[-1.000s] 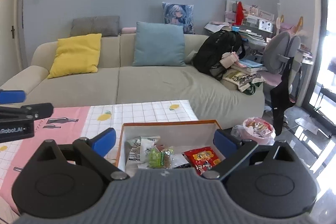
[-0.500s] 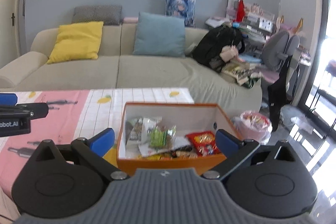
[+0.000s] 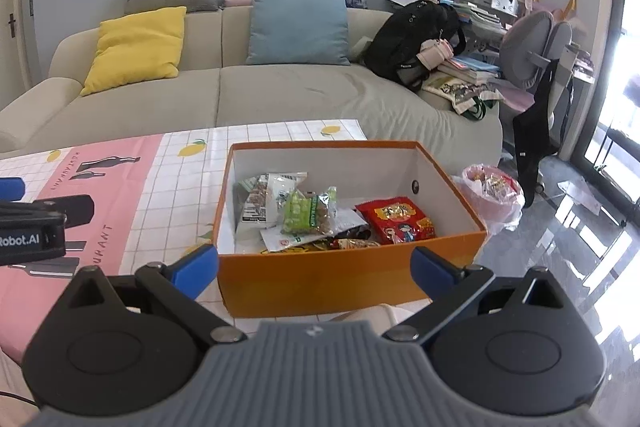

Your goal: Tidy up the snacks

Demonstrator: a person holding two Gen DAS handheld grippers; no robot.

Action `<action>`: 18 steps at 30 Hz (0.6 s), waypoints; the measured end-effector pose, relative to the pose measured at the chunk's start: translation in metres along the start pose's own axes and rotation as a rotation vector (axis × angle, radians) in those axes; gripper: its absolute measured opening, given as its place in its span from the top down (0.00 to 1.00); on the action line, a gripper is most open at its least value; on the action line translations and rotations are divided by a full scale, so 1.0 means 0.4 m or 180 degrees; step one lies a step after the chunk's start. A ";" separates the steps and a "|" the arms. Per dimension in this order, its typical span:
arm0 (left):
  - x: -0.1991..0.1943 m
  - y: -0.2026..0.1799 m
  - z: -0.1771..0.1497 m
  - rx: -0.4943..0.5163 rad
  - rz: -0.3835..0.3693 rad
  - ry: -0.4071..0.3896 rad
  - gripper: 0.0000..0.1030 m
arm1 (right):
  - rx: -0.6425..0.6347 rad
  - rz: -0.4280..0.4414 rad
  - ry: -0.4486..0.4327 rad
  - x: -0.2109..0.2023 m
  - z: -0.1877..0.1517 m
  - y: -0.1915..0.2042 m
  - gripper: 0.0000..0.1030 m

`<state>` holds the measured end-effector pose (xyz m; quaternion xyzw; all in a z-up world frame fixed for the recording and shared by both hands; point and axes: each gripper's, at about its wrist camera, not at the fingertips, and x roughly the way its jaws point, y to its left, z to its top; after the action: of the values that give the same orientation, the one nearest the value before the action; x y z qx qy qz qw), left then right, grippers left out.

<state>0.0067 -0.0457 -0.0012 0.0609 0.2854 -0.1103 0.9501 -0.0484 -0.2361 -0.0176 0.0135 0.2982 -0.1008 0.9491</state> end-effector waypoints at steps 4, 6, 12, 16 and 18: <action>0.001 0.001 0.002 -0.0002 -0.0025 0.0024 0.00 | 0.0008 0.0002 0.0021 0.003 -0.002 0.002 0.03; -0.001 0.002 0.002 -0.0014 -0.0047 0.0014 0.00 | 0.0005 0.0004 0.0016 0.001 -0.002 0.005 0.03; -0.002 -0.001 0.004 -0.0015 -0.0058 0.0026 0.00 | -0.0018 0.0009 -0.0009 -0.003 0.002 0.008 0.03; -0.005 0.000 0.008 -0.0015 -0.0049 0.0008 0.00 | -0.0028 0.0010 -0.0018 -0.005 0.004 0.010 0.03; -0.005 0.001 0.009 -0.0010 -0.0036 0.0009 0.00 | -0.0030 0.0009 -0.0020 -0.005 0.004 0.010 0.03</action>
<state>0.0072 -0.0455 0.0031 0.0579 0.2873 -0.1152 0.9491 -0.0484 -0.2319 -0.0153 0.0091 0.2957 -0.0980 0.9502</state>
